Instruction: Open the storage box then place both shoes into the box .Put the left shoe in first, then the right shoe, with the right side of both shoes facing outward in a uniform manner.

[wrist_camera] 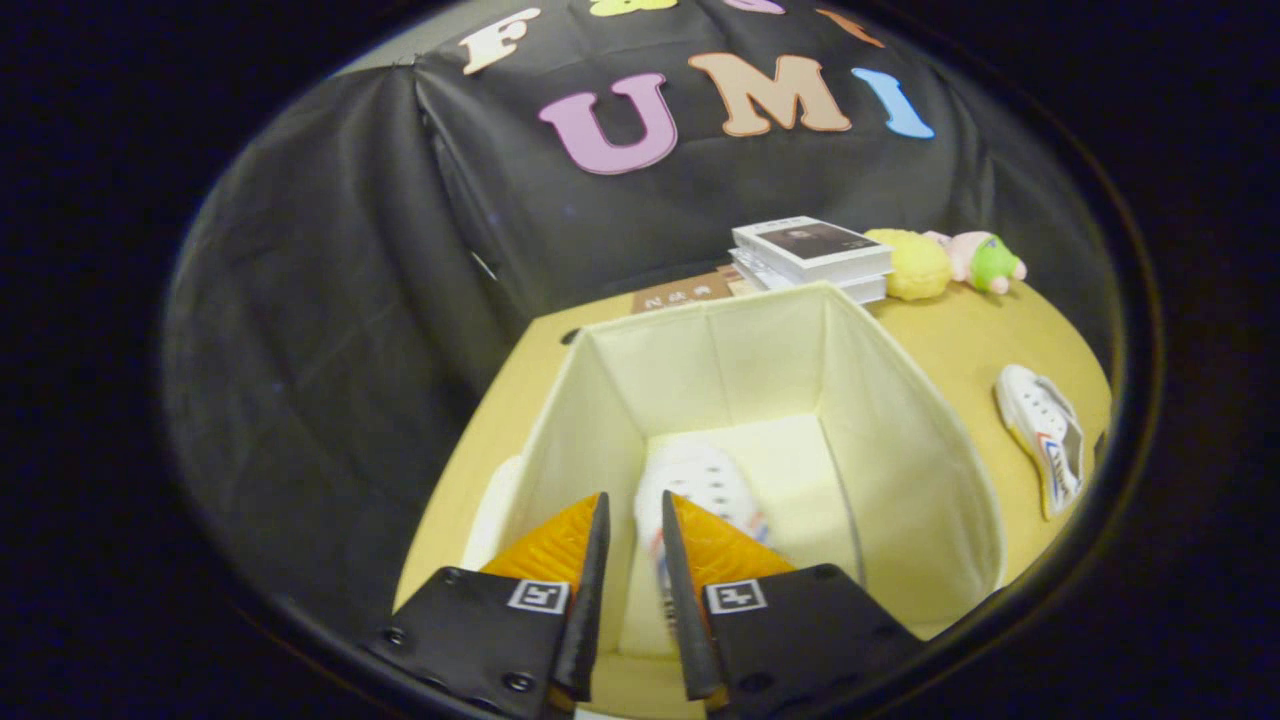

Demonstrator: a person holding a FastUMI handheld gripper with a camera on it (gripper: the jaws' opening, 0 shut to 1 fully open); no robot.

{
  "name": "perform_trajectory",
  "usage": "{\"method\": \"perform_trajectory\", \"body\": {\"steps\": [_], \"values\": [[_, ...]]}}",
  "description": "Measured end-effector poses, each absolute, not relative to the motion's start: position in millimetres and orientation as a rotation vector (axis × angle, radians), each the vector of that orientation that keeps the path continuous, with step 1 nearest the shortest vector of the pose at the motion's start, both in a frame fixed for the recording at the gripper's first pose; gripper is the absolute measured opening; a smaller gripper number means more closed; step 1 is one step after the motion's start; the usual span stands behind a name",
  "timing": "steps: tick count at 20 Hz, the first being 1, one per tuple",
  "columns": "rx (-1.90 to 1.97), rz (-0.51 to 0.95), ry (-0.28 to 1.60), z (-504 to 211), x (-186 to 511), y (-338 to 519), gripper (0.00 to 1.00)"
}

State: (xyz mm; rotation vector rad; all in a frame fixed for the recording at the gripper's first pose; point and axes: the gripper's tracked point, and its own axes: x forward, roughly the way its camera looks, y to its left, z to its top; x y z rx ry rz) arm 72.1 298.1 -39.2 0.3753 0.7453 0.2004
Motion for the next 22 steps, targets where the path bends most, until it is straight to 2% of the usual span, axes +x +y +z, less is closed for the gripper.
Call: {"method": "perform_trajectory", "body": {"steps": [3, 6, 14, 22], "values": [[0.371, 0.195, 0.679, -12, 64, 278, 0.71], [0.317, 0.116, 0.587, 0, 57, 233, 1.00], [0.265, -0.017, 0.331, 43, 42, 126, 1.00], [0.146, -0.205, 0.351, -9, 33, 6, 1.00]]}}
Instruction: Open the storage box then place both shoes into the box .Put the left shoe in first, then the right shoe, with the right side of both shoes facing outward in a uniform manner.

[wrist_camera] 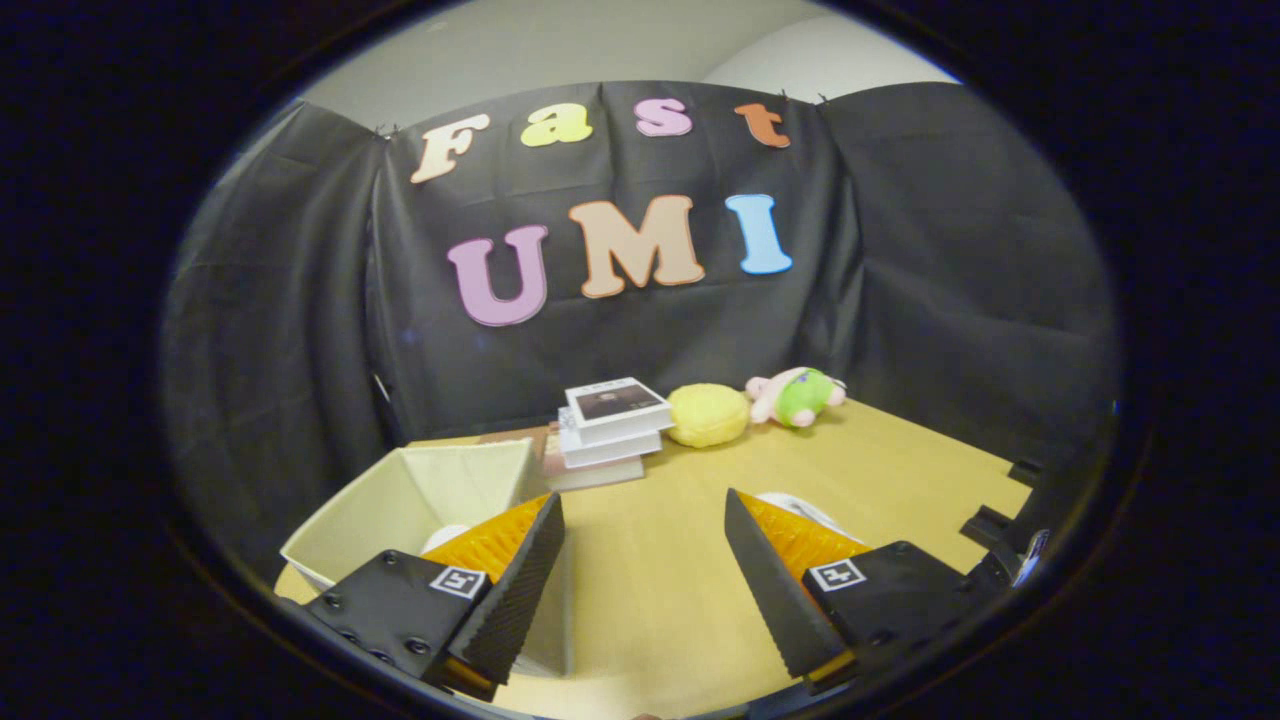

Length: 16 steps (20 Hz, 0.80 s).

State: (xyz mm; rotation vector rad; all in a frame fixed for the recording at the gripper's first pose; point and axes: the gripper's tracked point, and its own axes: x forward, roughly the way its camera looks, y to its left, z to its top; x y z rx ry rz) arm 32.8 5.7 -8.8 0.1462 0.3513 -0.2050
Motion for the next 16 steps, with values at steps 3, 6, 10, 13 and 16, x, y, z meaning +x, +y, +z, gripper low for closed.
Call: {"method": "perform_trajectory", "body": {"steps": [3, 6, 10, 13, 16], "values": [[0.093, -0.285, 0.412, -32, 27, -38, 1.00], [-0.030, -0.385, 0.515, -65, 22, -89, 1.00], [-0.120, -0.447, 0.652, -103, 22, -132, 1.00], [-0.177, -0.434, 0.725, -126, 28, -140, 1.00], [-0.240, -0.429, 0.749, -127, 32, -146, 0.99]]}}
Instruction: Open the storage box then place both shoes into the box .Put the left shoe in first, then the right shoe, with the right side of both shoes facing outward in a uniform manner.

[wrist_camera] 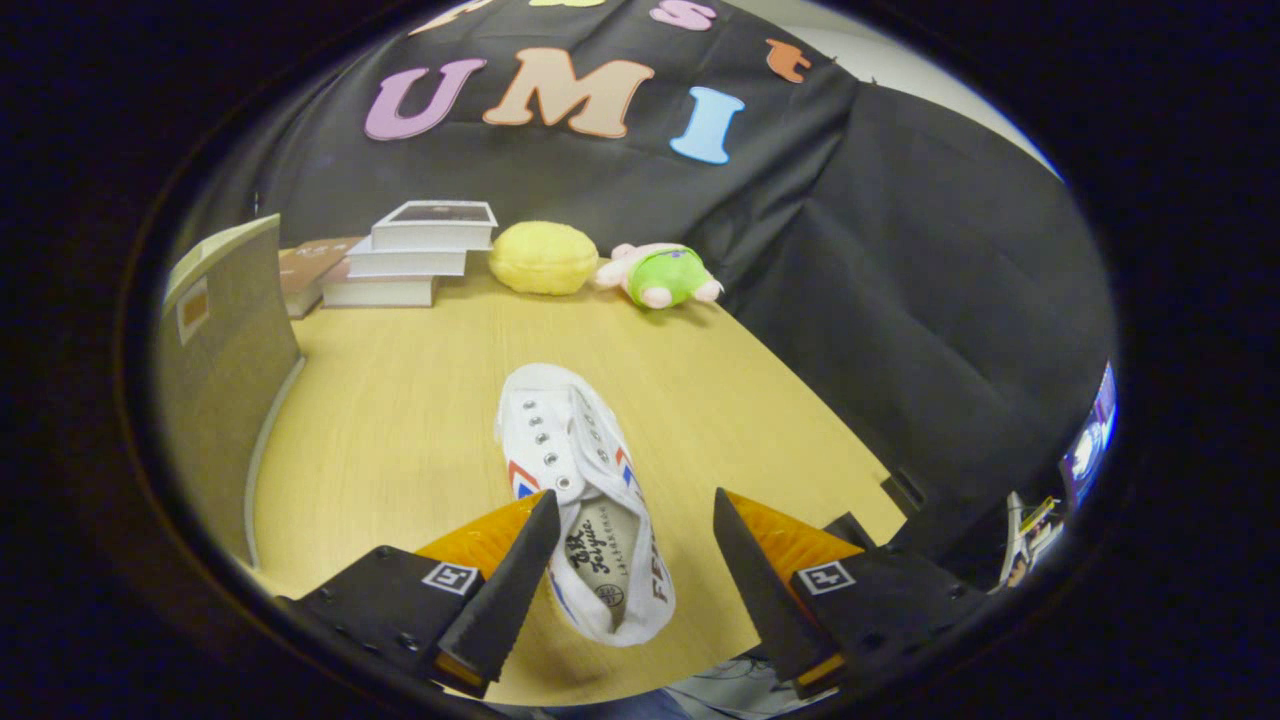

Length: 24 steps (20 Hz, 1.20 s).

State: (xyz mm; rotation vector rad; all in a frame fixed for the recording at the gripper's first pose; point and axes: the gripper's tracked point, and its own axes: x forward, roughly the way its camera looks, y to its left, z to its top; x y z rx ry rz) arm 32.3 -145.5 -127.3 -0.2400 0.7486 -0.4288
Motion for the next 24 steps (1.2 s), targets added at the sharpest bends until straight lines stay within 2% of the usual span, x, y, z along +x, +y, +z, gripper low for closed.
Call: {"method": "perform_trajectory", "body": {"steps": [1, 6, 9, 20, 24], "values": [[-0.247, -0.429, 0.751, -128, 34, -148, 0.97], [-0.206, -0.444, 0.764, -132, 34, -161, 0.97], [-0.203, -0.454, 0.776, -137, 34, -172, 0.92], [-0.033, -0.376, 0.715, -165, 50, -177, 0.68], [0.128, -0.366, 0.661, -173, 56, -168, 0.56]]}}
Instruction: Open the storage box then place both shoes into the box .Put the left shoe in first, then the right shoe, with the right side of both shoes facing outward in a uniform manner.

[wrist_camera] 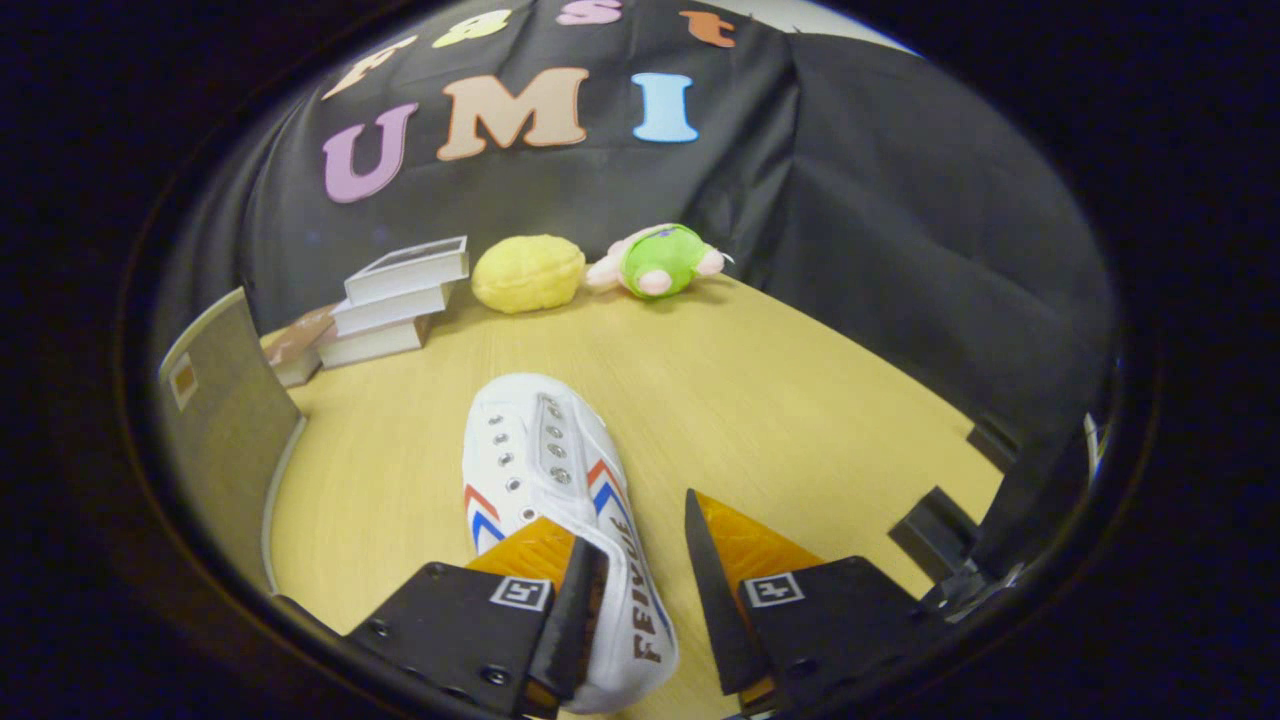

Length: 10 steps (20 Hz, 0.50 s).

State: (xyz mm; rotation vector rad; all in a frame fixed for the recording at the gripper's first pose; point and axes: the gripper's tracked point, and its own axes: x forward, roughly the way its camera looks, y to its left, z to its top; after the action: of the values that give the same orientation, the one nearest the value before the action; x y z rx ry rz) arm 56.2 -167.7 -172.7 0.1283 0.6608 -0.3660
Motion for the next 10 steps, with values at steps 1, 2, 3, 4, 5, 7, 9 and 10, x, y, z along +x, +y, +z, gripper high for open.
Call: {"method": "perform_trajectory", "body": {"steps": [1, 2, 3, 4, 5, 7, 9, 10], "values": [[0.150, -0.369, 0.656, -176.6, 51.2, -165.9, 0.52], [0.158, -0.371, 0.653, -177.4, 50.8, -165.1, 0.49], [0.166, -0.375, 0.655, -178.5, 50.4, -164.2, 0.49], [0.179, -0.383, 0.657, -179.1, 50.0, -163.4, 0.49], [0.179, -0.387, 0.646, -178.4, 50.2, -163.5, 0.49], [0.214, -0.407, 0.638, -179.0, 49.2, -162.9, 0.49], [0.263, -0.415, 0.634, -180.2, 47.3, -162.3, 0.46], [0.293, -0.413, 0.633, -181.5, 47.2, -162.6, 0.43]]}}
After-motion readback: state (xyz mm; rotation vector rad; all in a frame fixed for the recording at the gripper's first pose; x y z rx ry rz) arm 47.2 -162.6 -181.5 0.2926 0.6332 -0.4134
